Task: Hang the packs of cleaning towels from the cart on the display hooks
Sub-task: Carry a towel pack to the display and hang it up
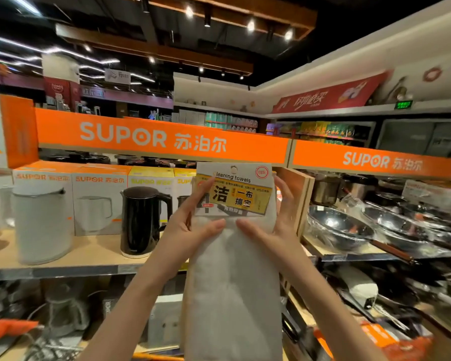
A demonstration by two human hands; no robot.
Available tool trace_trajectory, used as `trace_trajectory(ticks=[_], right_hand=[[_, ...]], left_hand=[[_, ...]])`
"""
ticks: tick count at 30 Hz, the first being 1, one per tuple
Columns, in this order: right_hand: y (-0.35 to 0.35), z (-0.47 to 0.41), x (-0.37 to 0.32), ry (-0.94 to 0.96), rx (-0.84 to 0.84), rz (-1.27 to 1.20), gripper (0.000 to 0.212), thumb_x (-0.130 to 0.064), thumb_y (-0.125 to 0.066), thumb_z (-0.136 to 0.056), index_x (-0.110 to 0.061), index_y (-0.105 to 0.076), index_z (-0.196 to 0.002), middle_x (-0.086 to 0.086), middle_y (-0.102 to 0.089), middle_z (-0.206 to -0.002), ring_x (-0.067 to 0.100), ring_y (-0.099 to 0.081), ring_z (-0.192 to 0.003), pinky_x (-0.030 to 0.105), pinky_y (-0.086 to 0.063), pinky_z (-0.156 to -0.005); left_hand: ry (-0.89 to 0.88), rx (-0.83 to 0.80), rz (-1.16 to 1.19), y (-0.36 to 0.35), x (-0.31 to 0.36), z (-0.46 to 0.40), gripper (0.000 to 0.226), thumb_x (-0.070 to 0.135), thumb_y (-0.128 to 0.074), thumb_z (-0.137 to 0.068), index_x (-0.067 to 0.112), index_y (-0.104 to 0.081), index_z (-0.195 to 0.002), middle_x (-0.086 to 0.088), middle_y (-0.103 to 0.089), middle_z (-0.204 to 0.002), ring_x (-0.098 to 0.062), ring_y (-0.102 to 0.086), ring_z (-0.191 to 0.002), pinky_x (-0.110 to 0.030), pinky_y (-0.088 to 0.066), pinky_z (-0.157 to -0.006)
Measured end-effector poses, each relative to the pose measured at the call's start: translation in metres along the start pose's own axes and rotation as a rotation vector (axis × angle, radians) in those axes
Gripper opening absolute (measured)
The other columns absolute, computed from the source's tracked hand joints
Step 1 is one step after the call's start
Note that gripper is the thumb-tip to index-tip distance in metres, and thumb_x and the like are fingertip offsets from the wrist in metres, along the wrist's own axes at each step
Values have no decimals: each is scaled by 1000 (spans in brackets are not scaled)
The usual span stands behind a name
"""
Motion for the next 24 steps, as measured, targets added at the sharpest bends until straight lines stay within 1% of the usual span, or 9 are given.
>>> trace_trajectory(ticks=[2,4,8,11,13,15,17,21,24], right_hand=[[0,2,-4,-6,11,-10,95,-32,-72,-71,-49,-8,-140,-12,-40,-139,15,-57,-116,36,-55,-89],[3,2,-8,-15,15,-33,94,-32,-72,-71,-52,-9,-138,-9,-41,-141,17,-57,-115,39,-54,-90],[5,9,-7,-29,11,-54,87,-31,-71,-73,-55,-14,-134,2,-45,-141,21,-59,-114,37,-54,-90],[2,19,4,-50,22,-96,88,-27,-71,-75,-53,-14,-136,1,-46,-140,19,-60,-113,37,-55,-89],[-5,31,12,-60,20,-111,87,-24,-72,-77,-50,-15,-137,2,-46,-140,19,-60,-113,31,-55,-88],[-13,47,21,-83,37,-121,85,-21,-74,-77,-49,-18,-135,3,-45,-140,17,-59,-115,25,-54,-87],[-22,67,29,-137,55,-124,85,-21,-73,-76,-46,-18,-137,4,-45,-140,15,-58,-115,25,-53,-90],[-39,115,43,-267,87,-125,84,-19,-73,-80,-41,-19,-140,1,-49,-137,13,-59,-115,33,-53,-91],[-55,151,51,-351,164,-107,84,-14,-73,-78,-39,-21,-140,2,-48,-137,12,-59,-113,26,-54,-85]], left_hand=[[-10,-17,-60,-6,3,0,65,30,-70,-79,64,-42,-127,27,-47,-136,-2,-50,-124,-32,-50,-98],[-24,-27,-108,-11,7,3,62,33,-65,-79,63,-39,-127,25,-43,-139,-2,-45,-128,-39,-44,-105],[-45,-26,-132,-15,14,9,62,29,-64,-81,51,-40,-134,30,-44,-134,3,-45,-126,-34,-43,-107],[-21,-17,-134,-18,12,20,60,24,-64,-81,47,-43,-132,29,-48,-130,-2,-48,-126,-40,-43,-106],[3,-4,-145,-17,5,33,58,23,-64,-81,47,-43,-128,31,-48,-129,-3,-48,-126,-41,-42,-107],[36,-5,-151,-13,-5,49,57,22,-64,-81,47,-42,-128,24,-47,-133,-3,-47,-126,-41,-42,-107],[88,-21,-130,-9,-18,67,58,22,-64,-82,46,-43,-129,13,-46,-138,-7,-47,-127,-39,-43,-106],[160,-56,-106,-3,-43,109,58,20,-66,-82,53,-45,-126,27,-51,-128,-1,-50,-123,-23,-46,-99],[226,-118,-64,1,-63,140,58,19,-67,-82,50,-46,-126,22,-53,-129,-4,-51,-123,-25,-45,-100]])
Point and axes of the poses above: each hand's wrist, its own z-axis away from the middle knuckle, its own y-axis out of the back of the hand, x = y × z, the point moved 3 cm from there along -z, towards the middle knuckle
